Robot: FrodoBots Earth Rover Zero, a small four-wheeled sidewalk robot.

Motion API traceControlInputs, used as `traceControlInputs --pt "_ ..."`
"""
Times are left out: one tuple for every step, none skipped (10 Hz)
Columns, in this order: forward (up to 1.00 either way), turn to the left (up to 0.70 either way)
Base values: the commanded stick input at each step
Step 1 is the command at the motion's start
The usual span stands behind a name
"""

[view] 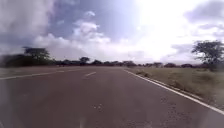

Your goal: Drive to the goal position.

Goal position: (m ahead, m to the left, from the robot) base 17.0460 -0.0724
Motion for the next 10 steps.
traceControlInputs --pt "0.7 0.0" --pt "0.7 0.0" --pt "0.7 0.0" --pt "0.7 0.0" --pt "0.76 0.0" --pt "0.83 0.0" --pt "0.85 0.0" --pt "0.85 0.0" --pt "1.0 0.0" --pt "1.0 0.0"
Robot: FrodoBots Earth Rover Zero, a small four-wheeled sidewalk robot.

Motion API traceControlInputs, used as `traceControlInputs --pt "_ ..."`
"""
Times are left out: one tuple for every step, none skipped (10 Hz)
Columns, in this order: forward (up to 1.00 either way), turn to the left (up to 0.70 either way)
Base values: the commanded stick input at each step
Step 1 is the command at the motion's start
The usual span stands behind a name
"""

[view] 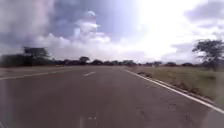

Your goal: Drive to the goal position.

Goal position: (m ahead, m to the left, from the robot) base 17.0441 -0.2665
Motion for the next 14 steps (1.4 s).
traceControlInputs --pt "1.0 0.0" --pt "1.0 0.0" --pt "1.0 0.0" --pt "1.0 0.0" --pt "1.0 0.0" --pt "1.0 0.0" --pt "1.0 0.0" --pt "1.0 0.0" --pt "1.0 0.0" --pt "1.0 0.0" --pt "1.0 0.0" --pt "1.0 0.0" --pt "1.0 0.0" --pt "1.0 0.0"
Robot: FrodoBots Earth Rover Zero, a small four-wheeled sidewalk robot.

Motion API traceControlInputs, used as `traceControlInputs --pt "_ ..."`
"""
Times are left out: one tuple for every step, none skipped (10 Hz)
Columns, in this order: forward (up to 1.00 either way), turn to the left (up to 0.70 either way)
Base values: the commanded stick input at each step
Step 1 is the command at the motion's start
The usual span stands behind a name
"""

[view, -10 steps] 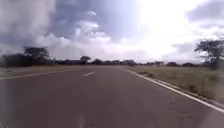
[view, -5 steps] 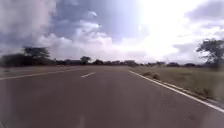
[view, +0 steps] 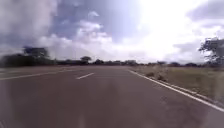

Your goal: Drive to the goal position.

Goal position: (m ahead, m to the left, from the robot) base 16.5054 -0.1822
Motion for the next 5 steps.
traceControlInputs --pt "1.0 -0.1" --pt "1.0 -0.3" --pt "1.0 -0.4" --pt "1.0 -0.4" --pt "1.0 0.0"
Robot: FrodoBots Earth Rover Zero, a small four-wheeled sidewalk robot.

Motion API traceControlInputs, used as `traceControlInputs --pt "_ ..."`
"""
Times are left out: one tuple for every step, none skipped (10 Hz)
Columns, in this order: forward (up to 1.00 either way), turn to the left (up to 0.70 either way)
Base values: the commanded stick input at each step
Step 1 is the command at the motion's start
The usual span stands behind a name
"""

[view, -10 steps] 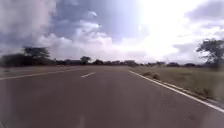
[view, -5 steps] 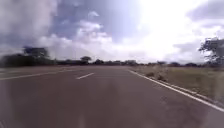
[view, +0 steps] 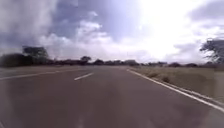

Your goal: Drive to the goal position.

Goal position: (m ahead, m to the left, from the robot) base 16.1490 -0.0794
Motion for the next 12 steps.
traceControlInputs --pt "1.0 0.0" --pt "1.0 0.0" --pt "1.0 0.0" --pt "1.0 0.0" --pt "1.0 0.0" --pt "1.0 0.0" --pt "1.0 0.0" --pt "1.0 0.0" --pt "1.0 0.0" --pt "1.0 0.0" --pt "1.0 0.0" --pt "1.0 0.0"
